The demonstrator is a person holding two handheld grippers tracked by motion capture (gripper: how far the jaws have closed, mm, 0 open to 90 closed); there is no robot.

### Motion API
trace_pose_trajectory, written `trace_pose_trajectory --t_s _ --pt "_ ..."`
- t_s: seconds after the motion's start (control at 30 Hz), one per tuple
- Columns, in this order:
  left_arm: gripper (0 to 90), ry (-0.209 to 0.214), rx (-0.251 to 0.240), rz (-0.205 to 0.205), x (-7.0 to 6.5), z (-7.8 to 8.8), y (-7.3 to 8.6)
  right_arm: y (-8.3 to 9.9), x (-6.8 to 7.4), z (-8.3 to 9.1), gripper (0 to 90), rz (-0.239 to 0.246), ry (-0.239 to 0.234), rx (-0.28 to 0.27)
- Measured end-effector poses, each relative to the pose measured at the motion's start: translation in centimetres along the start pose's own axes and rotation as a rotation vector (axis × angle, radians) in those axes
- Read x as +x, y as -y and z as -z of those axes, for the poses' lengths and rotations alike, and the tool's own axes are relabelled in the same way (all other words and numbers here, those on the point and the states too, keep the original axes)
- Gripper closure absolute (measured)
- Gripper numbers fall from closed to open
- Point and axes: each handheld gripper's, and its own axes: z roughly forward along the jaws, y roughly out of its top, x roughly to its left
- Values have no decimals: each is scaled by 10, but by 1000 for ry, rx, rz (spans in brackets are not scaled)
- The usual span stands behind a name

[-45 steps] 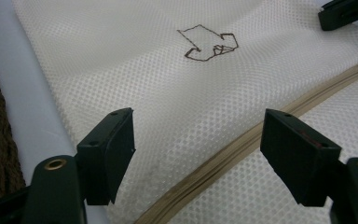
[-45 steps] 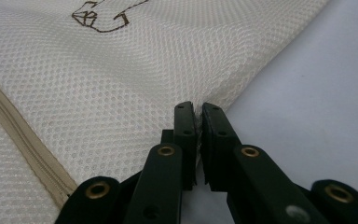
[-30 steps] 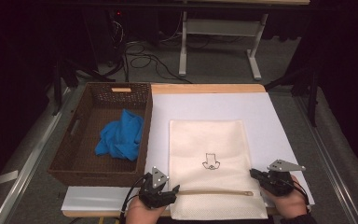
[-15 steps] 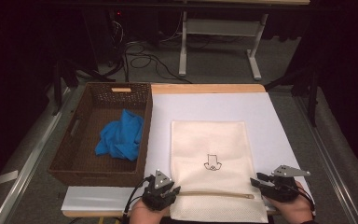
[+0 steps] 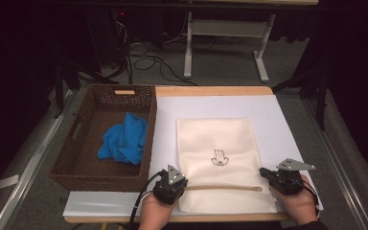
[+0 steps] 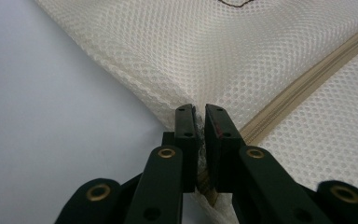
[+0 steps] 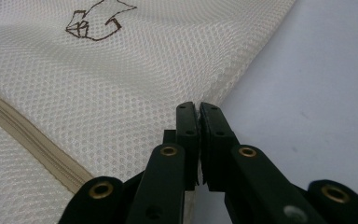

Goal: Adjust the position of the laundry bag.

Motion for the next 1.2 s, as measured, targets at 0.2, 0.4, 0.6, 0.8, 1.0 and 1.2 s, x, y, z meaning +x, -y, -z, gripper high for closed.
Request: trace_pose_trajectory --t_s 0.2,0.4,0.6,0.8,1.0,1.2 --pt "835 -12 -14 -3 8 -22 -21 -6 -22 -11 876 -39 16 0" --pt "808 -31 -26 19 10 -26 -21 -7 -26 -17 867 -23 25 13" --pt "666 -28 -50 51 12 -20 -16 -5 -29 -10 764 -63 6 -23" --pt "472 -14 -115 30 7 3 -13 0 -33 4 688 -104 -2 -65" --pt "408 -1 -196 65 4 34 -5 6 -29 19 662 -91 -16 -87" --pt "359 33 -183 59 4 29 1 13 -19 34 577 -90 -12 -85"
